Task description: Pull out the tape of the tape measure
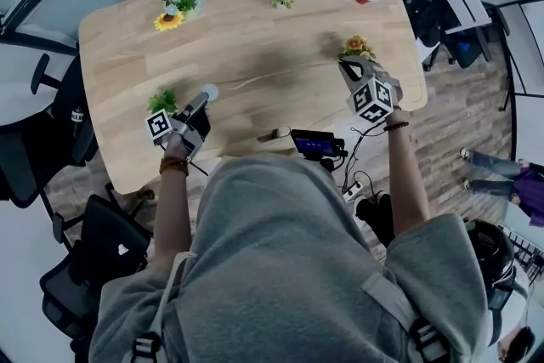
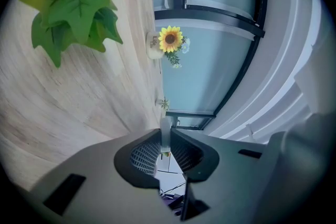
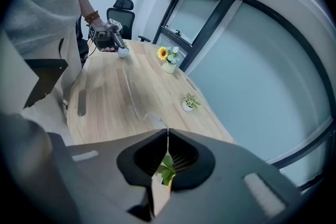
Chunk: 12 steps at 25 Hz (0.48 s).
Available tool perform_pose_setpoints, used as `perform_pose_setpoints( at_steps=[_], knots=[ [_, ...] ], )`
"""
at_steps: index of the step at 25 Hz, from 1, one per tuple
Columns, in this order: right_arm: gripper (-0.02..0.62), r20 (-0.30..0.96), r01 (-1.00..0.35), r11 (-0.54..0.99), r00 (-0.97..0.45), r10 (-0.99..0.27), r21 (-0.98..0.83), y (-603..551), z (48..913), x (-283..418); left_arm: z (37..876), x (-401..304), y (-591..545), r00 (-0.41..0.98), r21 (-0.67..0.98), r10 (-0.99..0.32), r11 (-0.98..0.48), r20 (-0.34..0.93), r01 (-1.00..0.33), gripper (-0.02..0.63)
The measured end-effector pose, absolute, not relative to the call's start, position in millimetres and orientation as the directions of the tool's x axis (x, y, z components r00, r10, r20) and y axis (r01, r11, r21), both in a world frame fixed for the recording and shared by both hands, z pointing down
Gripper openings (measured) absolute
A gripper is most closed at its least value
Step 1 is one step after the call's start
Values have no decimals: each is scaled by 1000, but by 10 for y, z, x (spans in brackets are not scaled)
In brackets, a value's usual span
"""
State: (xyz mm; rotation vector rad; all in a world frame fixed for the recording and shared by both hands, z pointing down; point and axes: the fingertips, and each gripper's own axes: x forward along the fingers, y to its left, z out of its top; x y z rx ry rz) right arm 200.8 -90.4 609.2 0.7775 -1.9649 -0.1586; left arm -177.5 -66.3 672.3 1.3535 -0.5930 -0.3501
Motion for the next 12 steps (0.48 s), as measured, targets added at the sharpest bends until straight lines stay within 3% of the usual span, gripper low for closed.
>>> perform_pose_setpoints(
  at_steps=[12],
  knots=[
    [17, 781, -423, 838, -367, -506, 344, -714, 6427, 1647, 7040, -1588, -541, 804, 958, -527, 220, 275, -183, 64]
  ],
)
